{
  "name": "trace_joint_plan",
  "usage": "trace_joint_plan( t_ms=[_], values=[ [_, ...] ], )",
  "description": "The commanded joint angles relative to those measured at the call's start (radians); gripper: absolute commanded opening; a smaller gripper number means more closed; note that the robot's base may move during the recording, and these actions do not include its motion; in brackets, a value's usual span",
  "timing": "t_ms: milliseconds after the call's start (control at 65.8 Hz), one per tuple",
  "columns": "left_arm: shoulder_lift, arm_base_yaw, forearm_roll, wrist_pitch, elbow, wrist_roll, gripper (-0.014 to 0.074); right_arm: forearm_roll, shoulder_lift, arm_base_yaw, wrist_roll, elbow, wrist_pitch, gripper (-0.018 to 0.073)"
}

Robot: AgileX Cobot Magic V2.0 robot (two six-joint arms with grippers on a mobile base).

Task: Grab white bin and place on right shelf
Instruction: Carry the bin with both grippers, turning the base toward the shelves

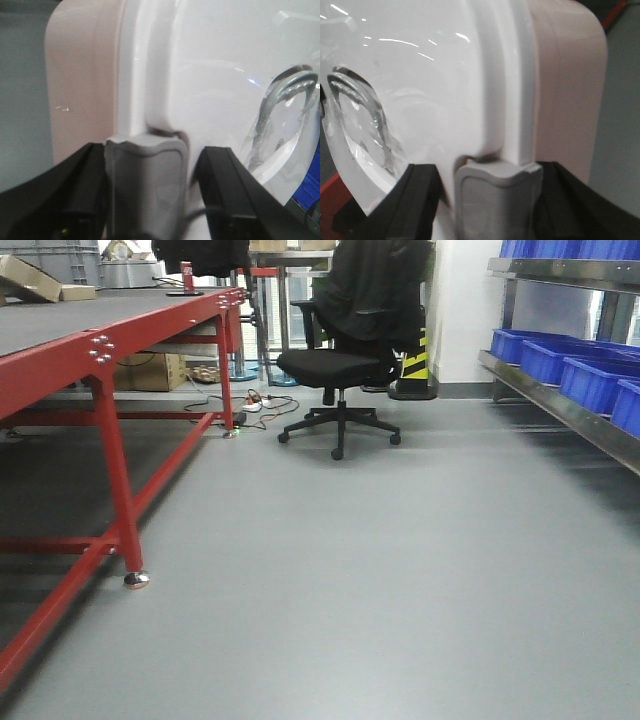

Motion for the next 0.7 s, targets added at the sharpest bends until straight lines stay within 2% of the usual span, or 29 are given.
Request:
trace_joint_plan(
  t_ms=[0, 684],
  values=[
    [-0.017, -0.024, -0.154, 0.036, -0.033, 0.018, 0.0218, 0.24, -0.018, 0.019, 0.0, -0.038, 0.111, 0.0412],
    [-0.017, -0.024, -0.154, 0.036, -0.033, 0.018, 0.0218, 0.24, -0.018, 0.019, 0.0, -0.038, 0.111, 0.0412]
  ],
)
